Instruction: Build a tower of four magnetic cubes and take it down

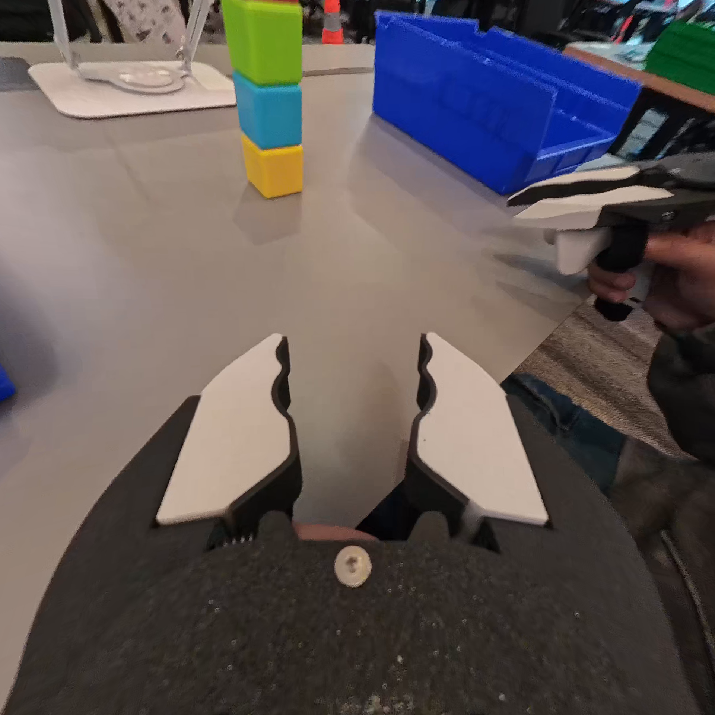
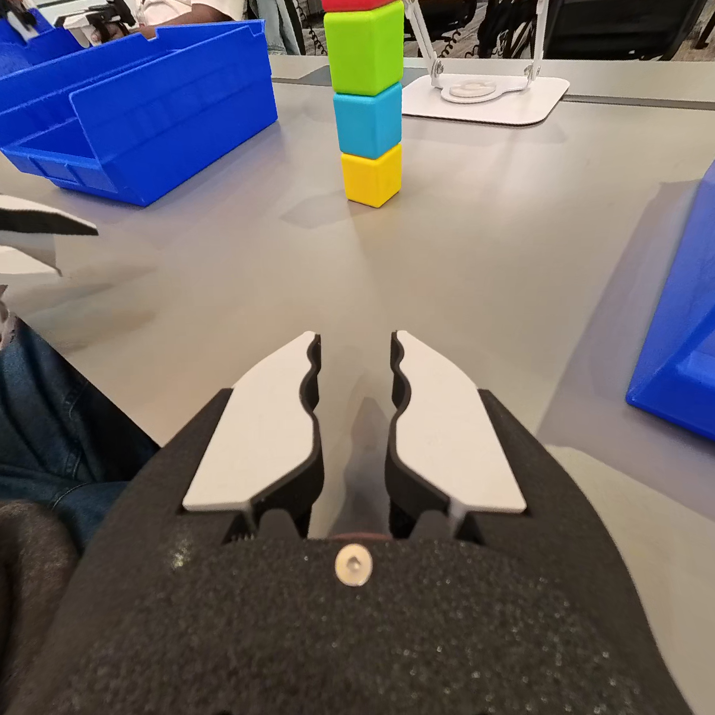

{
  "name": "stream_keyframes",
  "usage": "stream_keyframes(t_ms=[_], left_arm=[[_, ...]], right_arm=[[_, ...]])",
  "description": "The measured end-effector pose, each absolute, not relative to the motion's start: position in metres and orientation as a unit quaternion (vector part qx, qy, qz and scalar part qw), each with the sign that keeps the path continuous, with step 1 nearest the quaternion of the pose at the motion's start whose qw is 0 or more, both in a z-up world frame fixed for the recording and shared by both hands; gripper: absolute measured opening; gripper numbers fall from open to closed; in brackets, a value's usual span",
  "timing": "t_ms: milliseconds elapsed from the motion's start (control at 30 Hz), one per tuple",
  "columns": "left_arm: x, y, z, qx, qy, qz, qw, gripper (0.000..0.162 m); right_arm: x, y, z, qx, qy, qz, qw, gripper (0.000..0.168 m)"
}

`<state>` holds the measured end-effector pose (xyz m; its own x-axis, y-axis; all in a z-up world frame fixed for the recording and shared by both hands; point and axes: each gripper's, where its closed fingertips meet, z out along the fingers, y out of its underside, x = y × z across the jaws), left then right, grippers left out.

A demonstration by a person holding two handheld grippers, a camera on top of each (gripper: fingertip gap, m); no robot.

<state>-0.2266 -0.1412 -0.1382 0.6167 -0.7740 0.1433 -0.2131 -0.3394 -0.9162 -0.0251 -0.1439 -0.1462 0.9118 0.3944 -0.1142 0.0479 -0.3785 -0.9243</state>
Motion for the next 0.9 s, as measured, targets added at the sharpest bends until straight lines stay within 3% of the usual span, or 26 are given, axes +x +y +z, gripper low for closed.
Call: stream_keyframes(t_ms=[333, 400, 667, 800, 900], left_arm=[[-0.192, -0.056, -0.056, -0.659, 0.373, -0.395, 0.52, 0.07], [-0.179, -0.027, -0.057, -0.653, 0.394, -0.383, 0.521, 0.076], [-0.112, 0.059, -0.077, -0.621, 0.424, -0.385, 0.534, 0.078], [-0.088, 0.067, -0.092, -0.603, 0.472, -0.41, 0.496, 0.079], [-0.08, 0.067, -0.092, -0.581, 0.483, -0.44, 0.485, 0.069]], right_arm=[[-0.024, -0.145, -0.145, -0.812, -0.127, 0.179, 0.541, 0.034], [-0.024, -0.145, -0.145, -0.812, -0.127, 0.179, 0.541, 0.034], [-0.025, -0.146, -0.145, -0.812, -0.132, 0.175, 0.54, 0.034], [-0.025, -0.146, -0.145, -0.812, -0.134, 0.177, 0.54, 0.034], [-0.026, -0.146, -0.146, -0.813, -0.136, 0.176, 0.539, 0.034]])
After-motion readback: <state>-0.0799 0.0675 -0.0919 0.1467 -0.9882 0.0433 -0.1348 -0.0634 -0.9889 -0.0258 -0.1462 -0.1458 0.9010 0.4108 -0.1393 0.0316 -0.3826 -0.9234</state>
